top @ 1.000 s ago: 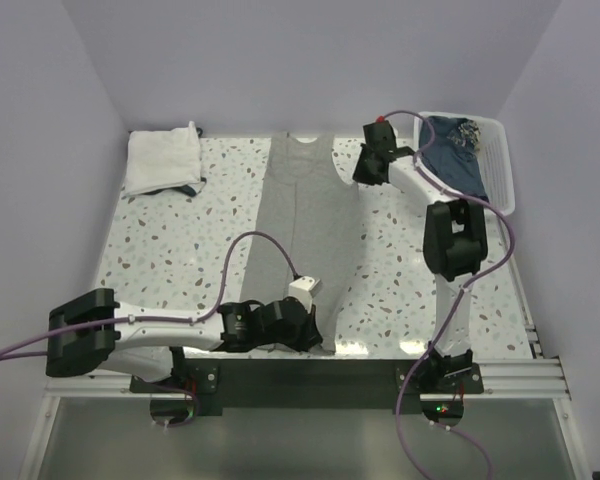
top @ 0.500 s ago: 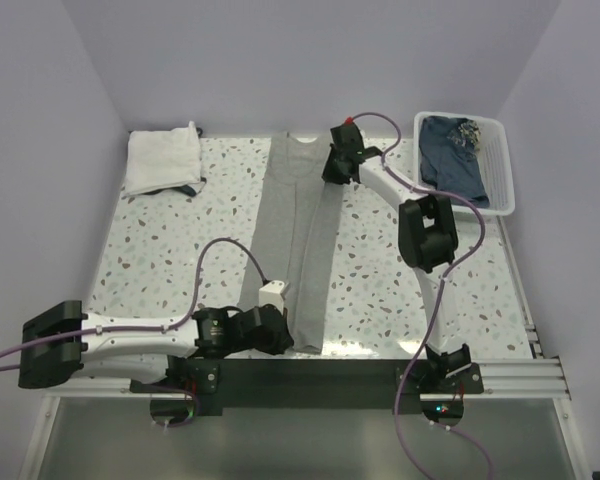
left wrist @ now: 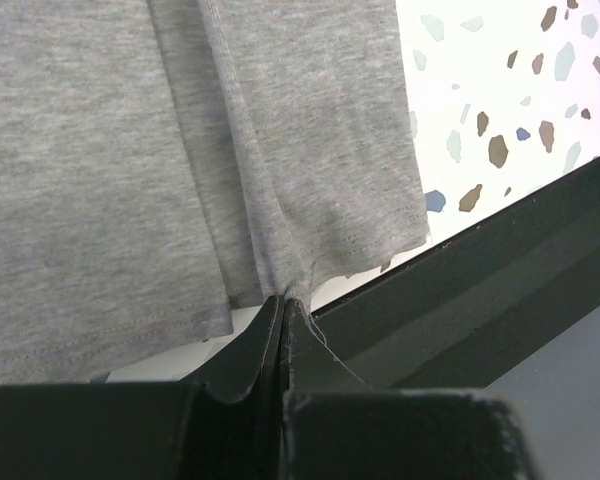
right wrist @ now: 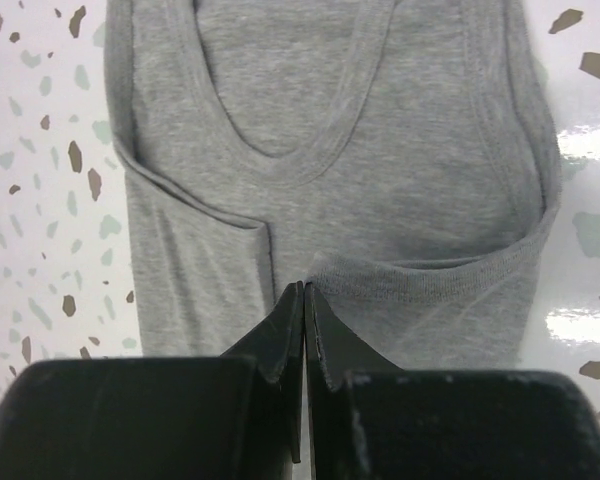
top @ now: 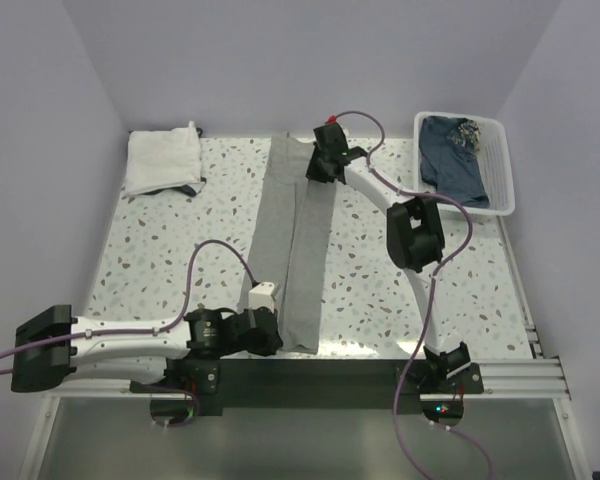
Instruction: Fold and stack the tank tops
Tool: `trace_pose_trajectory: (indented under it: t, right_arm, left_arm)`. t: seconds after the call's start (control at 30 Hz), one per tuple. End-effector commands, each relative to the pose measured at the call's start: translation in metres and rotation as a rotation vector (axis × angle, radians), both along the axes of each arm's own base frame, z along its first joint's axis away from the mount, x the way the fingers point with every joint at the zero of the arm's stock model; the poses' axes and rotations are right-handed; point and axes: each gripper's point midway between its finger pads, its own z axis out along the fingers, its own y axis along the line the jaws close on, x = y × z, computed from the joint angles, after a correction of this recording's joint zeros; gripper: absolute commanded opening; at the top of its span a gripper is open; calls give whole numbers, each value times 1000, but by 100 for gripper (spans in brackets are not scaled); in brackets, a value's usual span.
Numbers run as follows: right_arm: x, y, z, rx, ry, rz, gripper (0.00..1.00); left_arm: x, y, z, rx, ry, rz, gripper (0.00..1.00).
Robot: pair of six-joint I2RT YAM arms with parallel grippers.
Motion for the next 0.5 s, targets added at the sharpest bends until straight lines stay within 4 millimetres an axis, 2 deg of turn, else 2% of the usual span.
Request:
trace_pose_trajectory:
  t: [0.0,0.27,0.47]
  right_arm:
    - [13,17,20,46,-64,9,0]
    - [13,31,8,38,-52,36,0]
    - [14,33,3,39,-53,37,0]
  left_arm:
    - [3,10,-3,14,-6,41,0]
    - [1,14,-9,32,7,38,0]
    - [2,19,-9,37,3,63,0]
